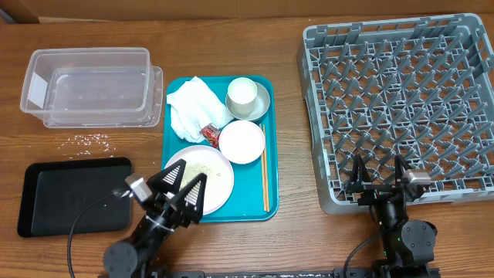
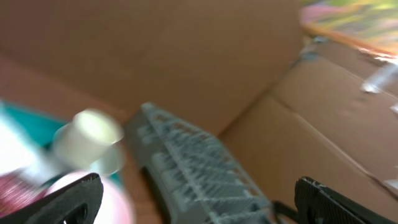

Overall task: Sort waste into correct bins and load items into the dishwasher
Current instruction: 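Reach the left gripper to the white napkin on the teal tray and grasp it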

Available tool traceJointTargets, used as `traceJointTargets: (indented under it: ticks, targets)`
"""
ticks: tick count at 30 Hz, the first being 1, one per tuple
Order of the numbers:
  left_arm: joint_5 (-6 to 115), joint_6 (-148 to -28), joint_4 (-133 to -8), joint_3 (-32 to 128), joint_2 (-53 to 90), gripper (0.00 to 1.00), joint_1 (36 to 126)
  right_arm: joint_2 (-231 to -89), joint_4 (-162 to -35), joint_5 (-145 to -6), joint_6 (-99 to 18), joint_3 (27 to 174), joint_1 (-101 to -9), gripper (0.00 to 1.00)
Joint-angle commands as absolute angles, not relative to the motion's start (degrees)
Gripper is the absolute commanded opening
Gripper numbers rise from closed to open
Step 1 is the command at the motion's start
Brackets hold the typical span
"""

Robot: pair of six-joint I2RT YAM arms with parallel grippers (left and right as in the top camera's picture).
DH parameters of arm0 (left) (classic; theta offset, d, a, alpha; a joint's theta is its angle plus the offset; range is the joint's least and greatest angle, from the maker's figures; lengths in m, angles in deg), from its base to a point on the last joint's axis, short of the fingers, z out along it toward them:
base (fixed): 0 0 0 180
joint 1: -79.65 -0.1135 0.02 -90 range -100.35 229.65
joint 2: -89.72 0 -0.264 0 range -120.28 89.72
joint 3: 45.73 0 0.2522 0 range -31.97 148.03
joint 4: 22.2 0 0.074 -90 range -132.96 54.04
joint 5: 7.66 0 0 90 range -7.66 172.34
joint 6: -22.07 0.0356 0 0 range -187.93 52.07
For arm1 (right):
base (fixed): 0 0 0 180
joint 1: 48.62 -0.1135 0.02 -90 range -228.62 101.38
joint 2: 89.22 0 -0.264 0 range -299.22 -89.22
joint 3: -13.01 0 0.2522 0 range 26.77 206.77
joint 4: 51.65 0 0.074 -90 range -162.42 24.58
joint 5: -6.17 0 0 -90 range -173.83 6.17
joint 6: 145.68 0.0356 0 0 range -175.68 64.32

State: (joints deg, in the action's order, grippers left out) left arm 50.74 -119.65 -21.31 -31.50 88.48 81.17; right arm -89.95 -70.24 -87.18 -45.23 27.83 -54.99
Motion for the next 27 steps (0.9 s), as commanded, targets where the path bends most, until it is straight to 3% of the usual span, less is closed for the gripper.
traceJointTargets:
  ticks: [1, 5, 9, 16, 22, 27]
  targets:
    - [45.4, -122.4, -17.8, -30.3, 88.6, 1.0, 81.5, -89.4, -70.0, -87.2, -45.3, 27.2, -54.9, 1.0]
    - [47.2, -114.6, -21.9, -23.9, 87.6, 1.0, 81.5, -89.4, -70.0, -87.2, -45.3, 27.2, -54.9, 1.0]
    - [51.1, -102.7, -34.3, -12.5, 81.7, 1.0, 81.5, -89.4, -70.0, -87.2, -45.3, 27.2, -54.9, 1.0]
    - [52.0, -82.5, -65.7, 18.2, 55.5, 1.0, 81.5, -89.4, -70.0, -87.2, -45.3, 27.2, -54.9, 1.0]
    - [53.5, -74.5, -97.8, 49.5, 26.3, 1.0, 81.5, -89.4, -70.0, -87.2, -45.3, 27.2, -54.9, 1.0]
    - [46.4, -75.6, -105.4, 64.2, 10.6, 1.0, 82.1, -89.4, -70.0, -87.2, -45.3, 27.2, -54.9, 1.0]
